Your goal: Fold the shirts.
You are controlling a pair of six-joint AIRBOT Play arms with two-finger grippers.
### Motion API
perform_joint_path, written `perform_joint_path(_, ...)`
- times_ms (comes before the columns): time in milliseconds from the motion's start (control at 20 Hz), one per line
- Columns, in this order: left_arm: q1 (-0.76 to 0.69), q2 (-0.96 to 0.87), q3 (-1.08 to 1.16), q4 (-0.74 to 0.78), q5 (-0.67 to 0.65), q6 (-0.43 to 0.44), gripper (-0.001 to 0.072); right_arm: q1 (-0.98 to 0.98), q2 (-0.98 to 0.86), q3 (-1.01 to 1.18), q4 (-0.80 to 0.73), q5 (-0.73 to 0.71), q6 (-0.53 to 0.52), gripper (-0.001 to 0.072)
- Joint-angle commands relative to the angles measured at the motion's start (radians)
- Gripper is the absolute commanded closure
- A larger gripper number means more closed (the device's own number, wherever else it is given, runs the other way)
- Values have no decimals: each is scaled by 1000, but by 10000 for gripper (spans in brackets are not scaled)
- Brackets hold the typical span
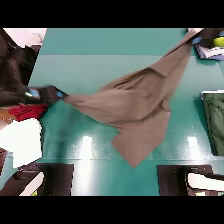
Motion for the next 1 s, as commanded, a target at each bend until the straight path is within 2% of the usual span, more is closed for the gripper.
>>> perform_joint_path(0,-76,-61,-218,-6,241,2,684,63,-218,47,-67,-71,9,688)
perform_joint_path(50,-81,-95,-211,-23,282,4,683,58,-260,87,-67,-81,8,687)
perform_joint_path(100,-81,-125,-197,-44,319,4,679,54,-296,131,-67,-88,8,621)
perform_joint_path(150,-81,-153,-175,-51,363,3,404,45,-326,175,-68,-109,8,285)
perform_joint_path(200,-81,-177,-149,-51,396,3,91,34,-345,212,-67,-120,16,55)
perform_joint_path(250,-69,-195,-113,-37,406,5,20,17,-350,235,-67,-118,33,53)
perform_joint_path(300,-45,-200,-73,0,404,5,20,-1,-336,235,-67,-118,47,99)
perform_joint_path(350,-7,-201,-25,45,393,5,20,-24,-301,203,-67,-116,46,209)
perform_joint_path(400,39,-201,24,84,366,8,22,-50,-261,158,-67,-105,45,240)
perform_joint_path(450,95,-201,69,109,322,33,83,-76,-218,105,-67,-72,40,240)
perform_joint_path(600,201,-205,97,100,151,96,91,-132,-94,-89,-66,55,-17,243)
perform_joint_path(700,203,-211,61,71,41,158,91,-142,-6,-246,-67,63,-25,243)
perform_joint_path(850,203,-211,-31,-82,0,271,90,-135,117,-478,-67,50,-25,243)
perform_joint_path(950,198,-211,-53,-126,0,333,89,-118,197,-628,-67,44,-25,243)
